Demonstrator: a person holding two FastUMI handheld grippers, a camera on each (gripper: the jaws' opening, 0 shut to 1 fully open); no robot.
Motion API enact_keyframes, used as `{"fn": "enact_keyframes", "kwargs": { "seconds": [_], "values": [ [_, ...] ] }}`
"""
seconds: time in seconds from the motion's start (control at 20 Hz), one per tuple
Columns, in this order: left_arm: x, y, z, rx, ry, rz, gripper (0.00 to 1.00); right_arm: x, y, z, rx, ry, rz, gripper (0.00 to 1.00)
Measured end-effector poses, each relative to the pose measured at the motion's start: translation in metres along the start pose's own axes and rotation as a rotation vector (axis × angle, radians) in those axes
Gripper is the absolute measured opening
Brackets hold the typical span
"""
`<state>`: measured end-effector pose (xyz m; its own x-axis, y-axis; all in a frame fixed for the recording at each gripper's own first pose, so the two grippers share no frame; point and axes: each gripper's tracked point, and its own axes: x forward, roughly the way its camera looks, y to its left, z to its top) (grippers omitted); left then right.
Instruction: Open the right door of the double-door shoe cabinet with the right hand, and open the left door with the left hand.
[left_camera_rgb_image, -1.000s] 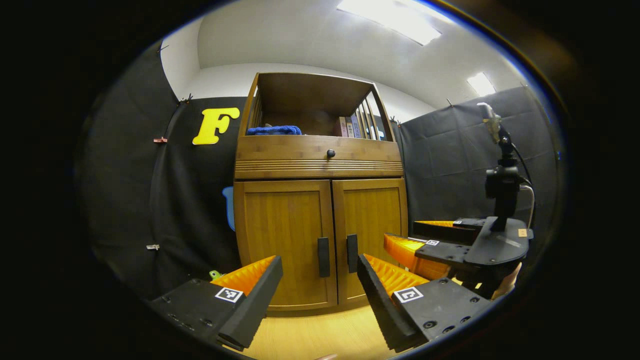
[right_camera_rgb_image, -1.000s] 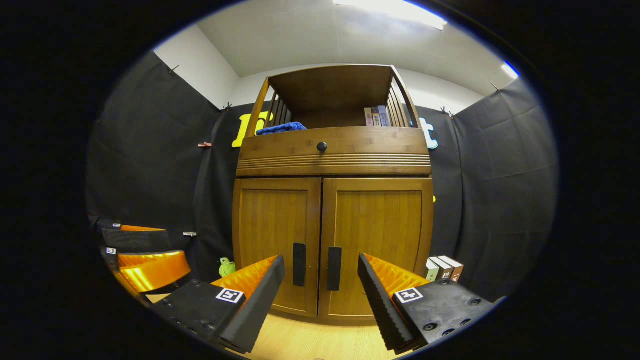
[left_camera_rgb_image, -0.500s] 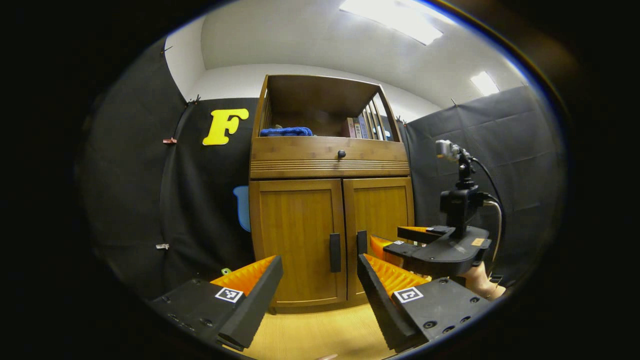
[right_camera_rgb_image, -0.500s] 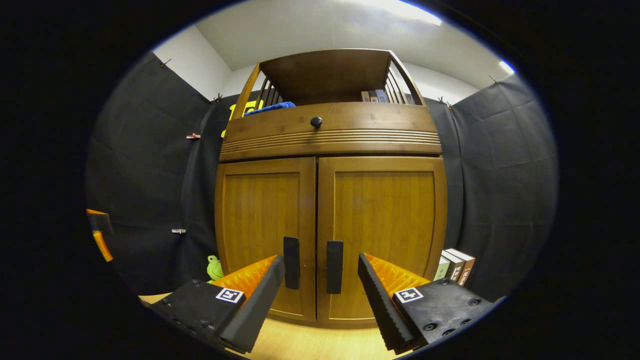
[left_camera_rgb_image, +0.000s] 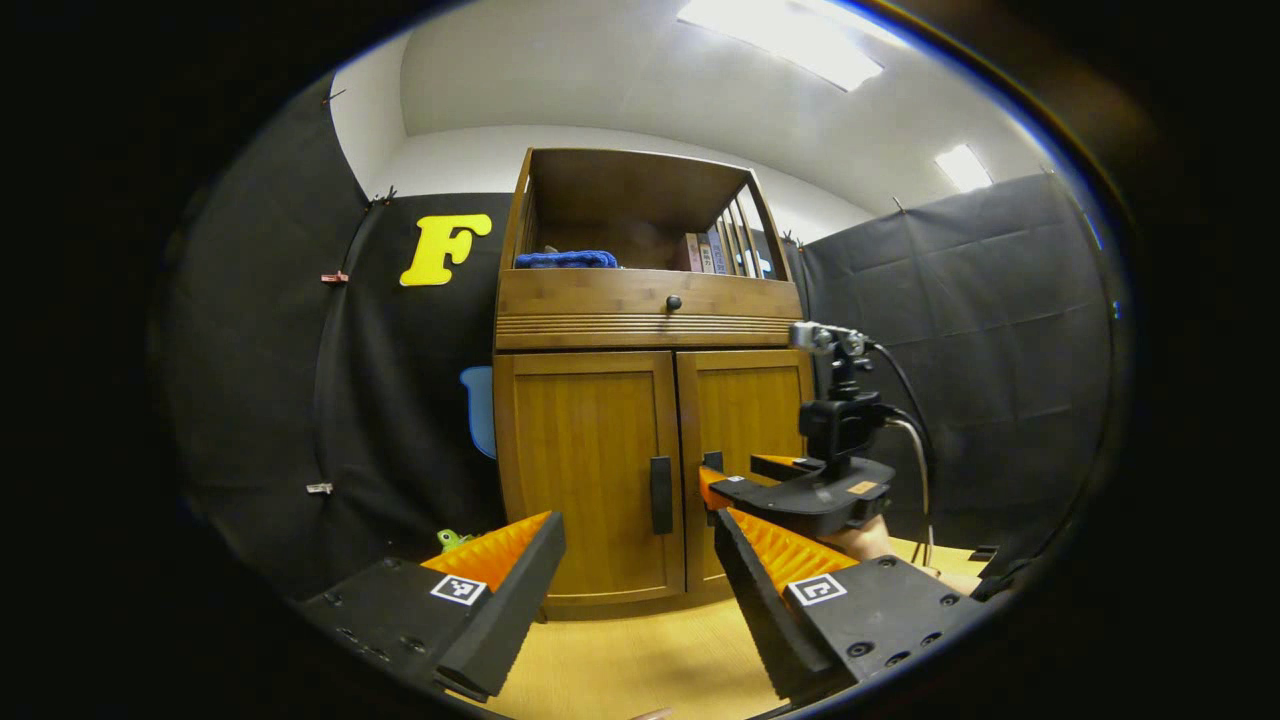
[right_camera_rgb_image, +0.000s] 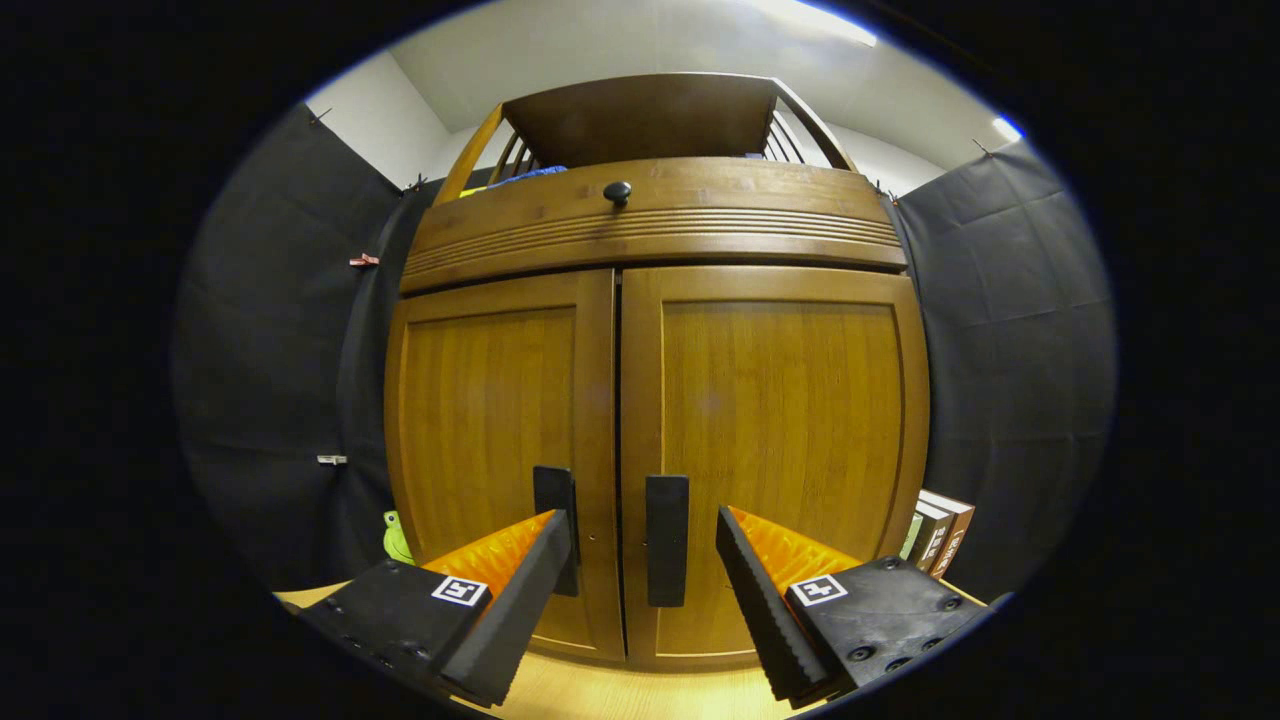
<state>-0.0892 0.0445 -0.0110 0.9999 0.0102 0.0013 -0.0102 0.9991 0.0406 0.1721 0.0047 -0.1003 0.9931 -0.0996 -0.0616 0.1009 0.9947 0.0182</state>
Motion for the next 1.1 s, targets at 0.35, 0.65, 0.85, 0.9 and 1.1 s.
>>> {"fn": "enact_keyframes", "kwargs": {
  "seconds": [0.35, 0.65, 0.85, 0.9, 1.1],
  "values": [
    [-0.009, -0.005, -0.004, 0.005, 0.002, -0.013, 0.94, 0.036, -0.012, -0.024, 0.000, 0.029, -0.040, 0.86],
    [-0.011, -0.002, -0.005, 0.008, 0.010, 0.007, 0.94, 0.060, -0.012, -0.045, 0.017, 0.089, -0.041, 0.66],
    [-0.016, 0.000, -0.004, 0.013, 0.010, 0.026, 0.94, 0.070, -0.016, -0.045, -0.001, 0.081, -0.068, 0.58],
    [-0.017, 0.001, -0.005, 0.014, 0.011, 0.028, 0.94, 0.073, -0.015, -0.046, -0.008, 0.077, -0.076, 0.49],
    [-0.019, 0.002, -0.005, 0.009, 0.013, 0.034, 0.94, 0.075, -0.017, -0.048, -0.032, 0.073, -0.085, 0.26]
  ]
}}
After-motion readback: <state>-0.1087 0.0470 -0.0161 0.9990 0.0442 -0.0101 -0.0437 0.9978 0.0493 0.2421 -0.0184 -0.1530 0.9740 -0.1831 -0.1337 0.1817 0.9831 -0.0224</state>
